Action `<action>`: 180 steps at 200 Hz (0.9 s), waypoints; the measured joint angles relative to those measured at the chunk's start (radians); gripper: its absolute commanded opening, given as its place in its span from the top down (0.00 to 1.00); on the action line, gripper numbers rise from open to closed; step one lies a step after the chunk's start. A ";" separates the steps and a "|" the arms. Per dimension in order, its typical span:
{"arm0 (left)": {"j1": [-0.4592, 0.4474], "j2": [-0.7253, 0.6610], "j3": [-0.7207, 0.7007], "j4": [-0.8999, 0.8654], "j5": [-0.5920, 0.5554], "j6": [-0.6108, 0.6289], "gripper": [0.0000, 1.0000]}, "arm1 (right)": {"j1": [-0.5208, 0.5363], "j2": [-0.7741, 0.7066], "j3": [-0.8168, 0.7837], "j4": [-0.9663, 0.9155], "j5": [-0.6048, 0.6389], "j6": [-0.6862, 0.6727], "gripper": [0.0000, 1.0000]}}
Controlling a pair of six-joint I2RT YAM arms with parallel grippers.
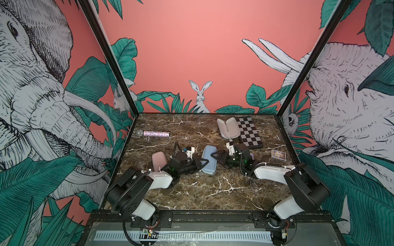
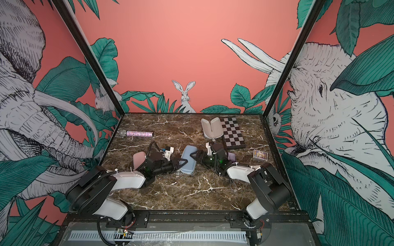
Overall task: Put umbrellas into zippered umbrella sleeves
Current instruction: Pick up the umbrella sleeve at the center of the board.
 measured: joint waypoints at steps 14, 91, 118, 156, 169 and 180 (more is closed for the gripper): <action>0.013 0.000 0.035 -0.014 0.033 0.003 0.85 | -0.023 0.013 0.045 -0.005 -0.057 -0.024 0.19; 0.066 -0.001 0.134 -0.017 0.182 0.014 0.63 | -0.075 0.031 0.078 0.240 -0.207 0.059 0.62; 0.076 -0.030 0.149 -0.045 0.177 0.026 0.36 | -0.073 0.040 0.077 0.344 -0.178 0.089 0.78; 0.084 -0.151 0.097 -0.065 0.056 0.025 0.18 | -0.046 0.102 0.077 0.531 -0.077 0.134 0.89; 0.084 -0.180 0.070 -0.059 0.011 0.018 0.17 | -0.041 0.116 0.078 0.568 -0.027 0.140 0.89; 0.080 -0.185 0.061 -0.058 -0.023 0.013 0.17 | -0.033 0.124 0.080 0.580 0.009 0.139 0.88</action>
